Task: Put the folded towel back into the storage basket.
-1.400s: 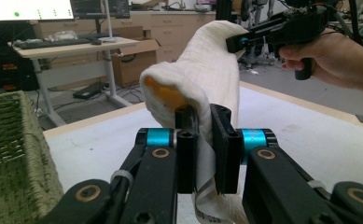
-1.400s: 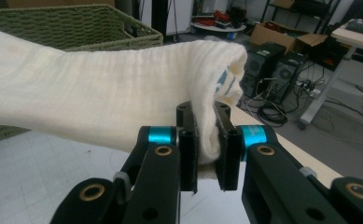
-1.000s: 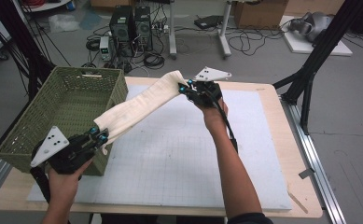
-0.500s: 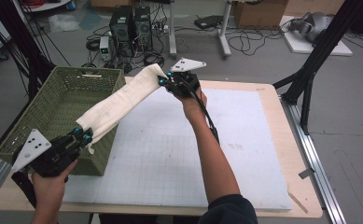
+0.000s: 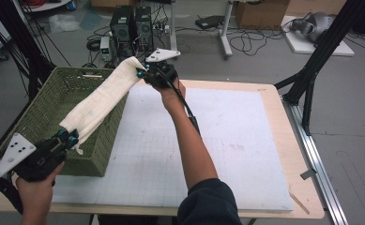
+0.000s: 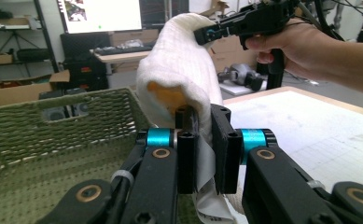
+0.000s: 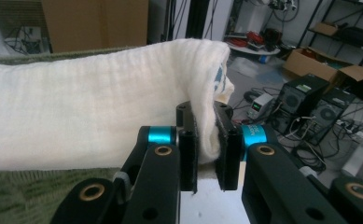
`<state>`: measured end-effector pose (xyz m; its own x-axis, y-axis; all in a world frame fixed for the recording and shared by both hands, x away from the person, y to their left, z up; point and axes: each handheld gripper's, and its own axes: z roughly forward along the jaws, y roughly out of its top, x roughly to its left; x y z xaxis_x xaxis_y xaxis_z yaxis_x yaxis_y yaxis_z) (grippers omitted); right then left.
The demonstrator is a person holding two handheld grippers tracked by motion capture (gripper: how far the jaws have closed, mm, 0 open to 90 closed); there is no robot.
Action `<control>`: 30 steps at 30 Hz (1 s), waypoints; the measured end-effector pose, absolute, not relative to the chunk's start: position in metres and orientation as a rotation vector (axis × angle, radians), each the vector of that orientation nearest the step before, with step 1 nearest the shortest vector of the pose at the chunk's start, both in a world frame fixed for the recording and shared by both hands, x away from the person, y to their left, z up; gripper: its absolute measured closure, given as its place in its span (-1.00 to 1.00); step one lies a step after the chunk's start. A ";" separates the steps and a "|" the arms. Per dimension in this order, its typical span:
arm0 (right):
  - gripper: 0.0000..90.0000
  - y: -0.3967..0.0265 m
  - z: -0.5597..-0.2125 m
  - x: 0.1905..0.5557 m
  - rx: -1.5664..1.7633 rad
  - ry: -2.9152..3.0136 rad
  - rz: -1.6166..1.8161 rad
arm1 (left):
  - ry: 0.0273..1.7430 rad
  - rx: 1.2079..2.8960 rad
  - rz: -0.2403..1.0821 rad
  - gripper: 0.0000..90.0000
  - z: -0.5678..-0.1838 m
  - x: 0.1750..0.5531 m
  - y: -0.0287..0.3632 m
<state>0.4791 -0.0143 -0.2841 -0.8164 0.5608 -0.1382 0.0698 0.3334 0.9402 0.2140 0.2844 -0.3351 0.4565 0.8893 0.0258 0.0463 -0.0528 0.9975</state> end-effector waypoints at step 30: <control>0.82 0.100 -0.287 0.512 0.518 2.252 1.428 | 1.042 1.438 0.902 0.80 -0.342 0.207 0.321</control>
<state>0.5117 0.1005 -0.2872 -0.8414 0.5192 -0.1501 0.0855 0.4020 0.9116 0.2072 0.3212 -0.3416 0.3255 0.9454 -0.0170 0.1184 -0.0229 0.9927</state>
